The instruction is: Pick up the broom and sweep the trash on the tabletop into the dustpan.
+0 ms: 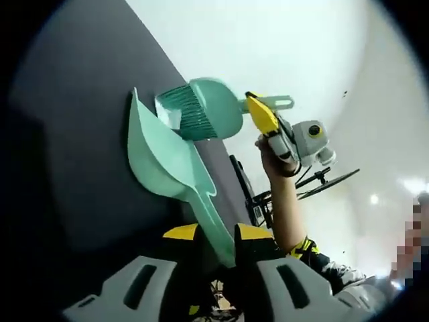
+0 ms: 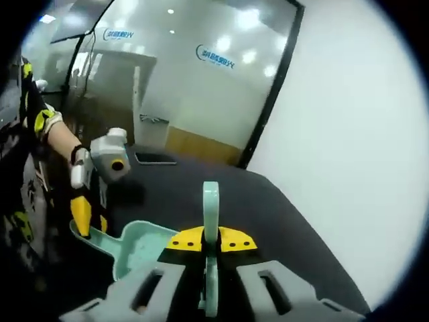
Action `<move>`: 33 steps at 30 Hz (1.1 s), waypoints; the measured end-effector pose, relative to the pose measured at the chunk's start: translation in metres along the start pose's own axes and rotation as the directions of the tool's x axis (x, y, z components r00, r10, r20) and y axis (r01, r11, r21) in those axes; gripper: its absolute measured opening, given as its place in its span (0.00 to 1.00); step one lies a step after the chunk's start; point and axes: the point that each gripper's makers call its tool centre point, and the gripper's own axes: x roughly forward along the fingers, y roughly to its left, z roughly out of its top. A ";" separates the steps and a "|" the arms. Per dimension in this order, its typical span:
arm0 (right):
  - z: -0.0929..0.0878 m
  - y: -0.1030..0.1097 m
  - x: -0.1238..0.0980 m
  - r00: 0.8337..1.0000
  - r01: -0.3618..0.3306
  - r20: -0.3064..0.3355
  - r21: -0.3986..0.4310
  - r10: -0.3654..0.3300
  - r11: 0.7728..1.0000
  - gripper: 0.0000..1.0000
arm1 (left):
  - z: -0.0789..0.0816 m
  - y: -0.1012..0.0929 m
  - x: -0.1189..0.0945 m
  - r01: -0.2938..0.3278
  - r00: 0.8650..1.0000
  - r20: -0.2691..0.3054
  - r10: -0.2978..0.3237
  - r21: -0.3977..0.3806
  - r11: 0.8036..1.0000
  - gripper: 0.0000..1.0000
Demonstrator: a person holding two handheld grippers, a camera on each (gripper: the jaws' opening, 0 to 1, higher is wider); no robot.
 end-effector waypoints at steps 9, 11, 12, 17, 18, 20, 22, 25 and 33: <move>0.006 -0.002 -0.006 1.000 0.005 0.004 -0.049 -0.005 0.999 0.04 | -0.004 0.000 0.002 -0.010 1.000 0.005 0.010 -0.010 1.000 0.17; -0.001 -0.008 -0.006 0.999 0.024 -0.034 -0.092 -0.027 0.996 0.04 | -0.007 -0.001 0.002 -0.011 1.000 0.008 0.012 -0.011 1.000 0.16; -0.003 -0.010 -0.005 0.999 0.025 -0.040 -0.094 -0.029 0.995 0.04 | -0.008 -0.002 0.002 -0.015 1.000 0.008 0.015 -0.008 1.000 0.16; -0.019 -0.021 -0.004 0.996 0.048 -0.075 -0.062 -0.053 0.997 0.04 | -0.008 -0.004 0.001 -0.020 1.000 0.014 0.020 -0.022 1.000 0.16; -0.024 -0.022 -0.003 0.994 0.053 -0.088 -0.069 -0.059 0.996 0.04 | -0.008 -0.005 0.001 -0.019 1.000 0.016 0.020 -0.027 0.999 0.16; -0.035 -0.025 -0.002 0.990 0.055 -0.123 -0.090 -0.066 0.994 0.04 | -0.007 -0.006 0.000 -0.020 1.000 0.020 0.020 -0.033 0.999 0.16; -0.029 -0.031 -0.006 0.994 0.070 -0.080 -0.077 -0.076 0.995 0.04 | 0.001 -0.003 0.000 -0.020 1.000 0.022 0.021 -0.040 0.999 0.16; -0.026 -0.046 -0.010 0.989 0.123 -0.072 -0.066 -0.127 0.990 0.04 | -0.001 -0.003 0.001 -0.023 0.999 0.022 0.024 -0.048 0.999 0.16; -0.032 -0.028 0.012 0.993 0.038 -0.098 -0.266 -0.066 0.963 0.04 | 0.001 -0.005 0.005 -0.002 1.000 0.029 0.006 -0.113 0.994 0.16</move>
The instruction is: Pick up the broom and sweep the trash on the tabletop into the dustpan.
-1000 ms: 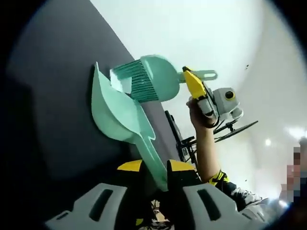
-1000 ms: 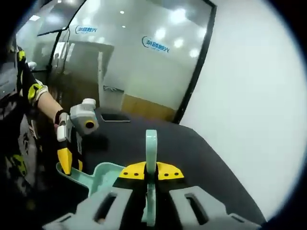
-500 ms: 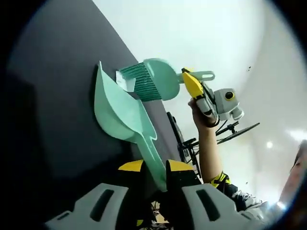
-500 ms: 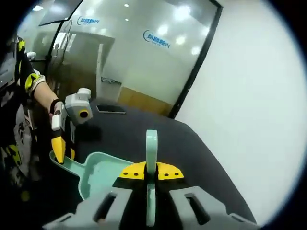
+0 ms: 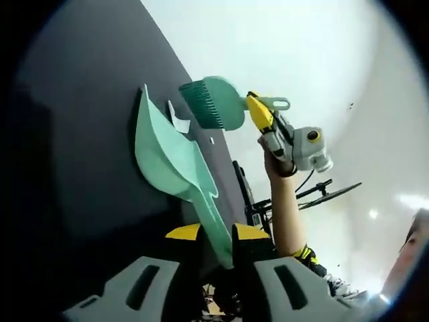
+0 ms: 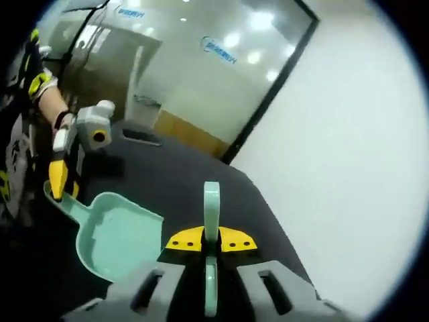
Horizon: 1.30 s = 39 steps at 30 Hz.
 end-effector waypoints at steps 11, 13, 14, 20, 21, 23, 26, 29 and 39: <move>0.028 0.037 -0.020 0.997 -0.075 0.017 0.089 0.073 0.993 0.04 | 0.004 0.000 0.000 -0.001 1.000 -0.010 0.001 -0.043 0.999 0.15; 0.041 0.044 -0.025 0.992 -0.110 0.070 0.142 0.101 0.984 0.04 | 0.003 0.001 0.000 -0.003 1.000 -0.015 0.002 -0.039 0.999 0.15; 0.049 0.045 -0.029 0.990 -0.122 0.095 0.179 0.107 0.976 0.04 | 0.003 0.002 0.000 -0.002 1.000 -0.017 0.001 -0.038 0.999 0.15; 0.049 0.016 -0.051 0.995 -0.003 0.097 0.094 -0.007 0.996 0.04 | 0.004 0.005 0.004 -0.002 0.999 -0.046 0.001 -0.031 1.000 0.14; 0.047 0.009 -0.057 0.995 0.018 0.097 0.113 -0.029 0.993 0.04 | 0.004 0.004 0.005 0.000 0.999 -0.053 -0.001 -0.030 1.000 0.14; 0.039 -0.006 -0.070 0.993 0.060 0.090 0.130 -0.072 0.990 0.04 | 0.006 0.003 0.007 0.010 0.998 -0.061 -0.012 -0.033 0.999 0.14; 0.028 -0.023 -0.088 0.987 0.134 0.071 0.139 -0.145 0.981 0.04 | 0.007 0.001 0.010 0.029 0.997 -0.076 -0.032 -0.040 0.999 0.14; 0.009 -0.042 -0.109 0.974 0.211 0.044 0.166 -0.221 0.963 0.04 | 0.007 0.001 0.014 0.039 0.996 -0.083 -0.041 -0.035 0.999 0.14; -0.020 -0.071 -0.155 0.930 0.359 0.008 0.214 -0.369 0.909 0.04 | 0.013 -0.006 0.027 0.084 0.992 -0.087 -0.090 -0.072 0.994 0.14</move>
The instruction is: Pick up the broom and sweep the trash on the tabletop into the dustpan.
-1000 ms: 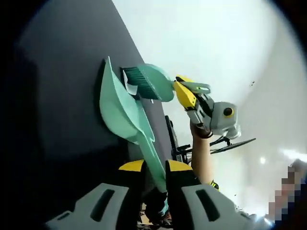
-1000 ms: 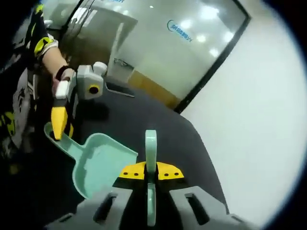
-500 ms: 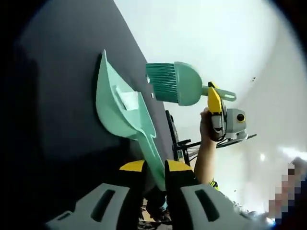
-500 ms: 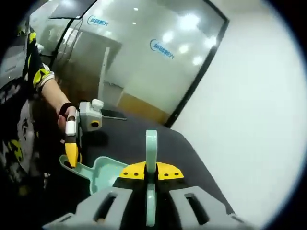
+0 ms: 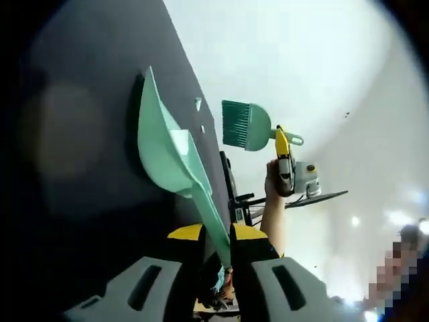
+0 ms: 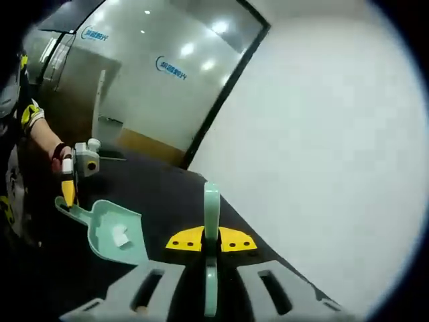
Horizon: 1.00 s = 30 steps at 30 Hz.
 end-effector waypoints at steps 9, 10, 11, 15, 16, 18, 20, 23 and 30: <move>-0.018 -0.031 -0.016 0.997 0.062 -0.042 -0.034 -0.063 0.998 0.04 | -0.012 -0.006 0.045 -0.020 0.999 -0.048 0.020 -0.012 1.000 0.14; -0.021 -0.031 -0.018 0.997 0.065 -0.047 -0.040 -0.066 0.997 0.04 | -0.013 -0.007 0.050 -0.025 0.998 -0.058 0.024 -0.009 1.000 0.14; -0.023 -0.032 -0.019 0.996 0.066 -0.051 -0.041 -0.068 0.997 0.04 | -0.013 -0.007 0.051 -0.027 0.998 -0.061 0.027 -0.006 1.000 0.14; -0.031 -0.036 -0.026 0.995 0.075 -0.068 -0.060 -0.079 0.995 0.04 | -0.013 -0.006 0.065 -0.039 0.996 -0.083 0.039 0.001 0.999 0.13; -0.032 -0.036 -0.028 0.994 0.078 -0.071 -0.066 -0.082 0.995 0.04 | -0.014 -0.006 0.068 -0.041 0.995 -0.091 0.041 0.001 0.999 0.13; -0.034 -0.040 -0.034 0.993 0.087 -0.072 -0.068 -0.091 0.994 0.04 | -0.018 -0.007 0.076 -0.043 0.993 -0.111 0.044 0.010 0.999 0.13; -0.037 -0.045 -0.040 0.993 0.095 -0.067 -0.063 -0.099 0.993 0.04 | -0.022 -0.009 0.082 -0.040 0.991 -0.129 0.041 0.011 0.999 0.13; -0.042 -0.049 -0.049 0.991 0.111 -0.071 -0.059 -0.115 0.992 0.04 | -0.024 -0.013 0.088 -0.028 0.990 -0.135 0.029 0.010 1.000 0.13; -0.052 -0.059 -0.060 0.987 0.139 -0.077 -0.046 -0.142 0.989 0.04 | -0.032 -0.024 0.127 -0.012 0.985 -0.173 0.013 0.006 1.000 0.13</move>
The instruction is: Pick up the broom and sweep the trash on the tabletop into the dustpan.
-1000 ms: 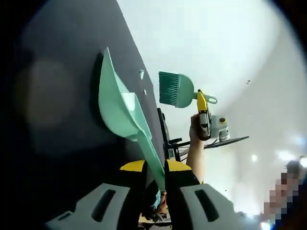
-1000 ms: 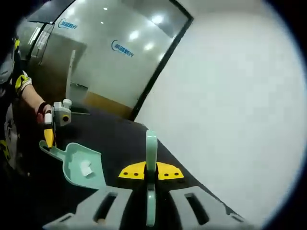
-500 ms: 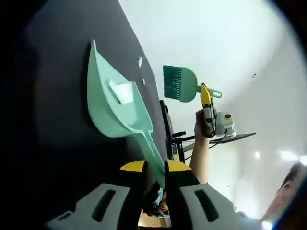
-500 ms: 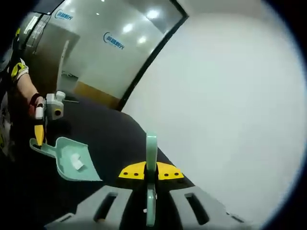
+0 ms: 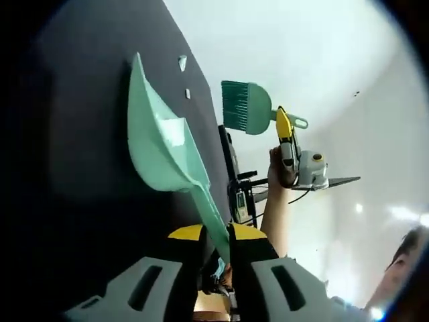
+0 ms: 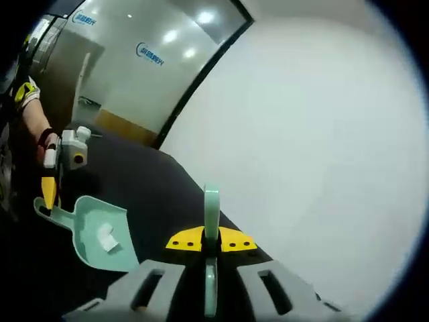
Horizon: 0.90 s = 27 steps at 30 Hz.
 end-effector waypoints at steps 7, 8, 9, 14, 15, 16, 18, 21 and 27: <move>-0.003 -0.005 -0.011 1.000 0.009 0.000 -0.004 -0.009 1.000 0.04 | 0.013 0.000 0.029 -0.016 1.000 -0.001 0.016 -0.019 1.000 0.13; -0.003 -0.007 -0.012 1.000 0.009 -0.001 -0.007 -0.009 1.000 0.04 | 0.014 0.000 0.032 -0.020 1.000 -0.001 0.020 -0.011 1.000 0.13; -0.004 -0.010 -0.013 1.000 0.011 -0.003 -0.006 -0.011 1.000 0.04 | 0.015 0.002 0.036 -0.030 1.000 -0.008 0.030 -0.006 1.000 0.13; -0.004 -0.016 -0.017 1.000 0.016 -0.002 -0.018 -0.016 1.000 0.04 | 0.011 0.007 0.049 -0.052 0.998 -0.044 0.052 0.000 0.999 0.12; -0.004 -0.017 -0.018 1.000 0.019 -0.003 -0.024 -0.019 1.000 0.04 | 0.007 0.005 0.051 -0.049 0.997 -0.052 0.049 0.004 0.999 0.12; -0.003 -0.019 -0.019 1.000 0.020 -0.002 -0.027 -0.020 0.999 0.04 | 0.006 0.005 0.053 -0.048 0.997 -0.058 0.048 0.003 0.999 0.12; -0.004 -0.022 -0.020 1.000 0.024 0.002 -0.027 -0.024 0.999 0.04 | 0.003 0.002 0.057 -0.042 0.996 -0.077 0.042 0.008 0.999 0.12; -0.005 -0.023 -0.020 1.000 0.023 0.007 -0.018 -0.023 1.000 0.04 | 0.002 0.000 0.062 -0.042 0.996 -0.081 0.042 0.009 0.999 0.12; -0.011 -0.020 -0.011 1.000 0.007 0.001 -0.010 -0.007 1.000 0.04 | 0.010 0.000 0.077 -0.057 0.994 -0.086 0.059 0.024 0.998 0.12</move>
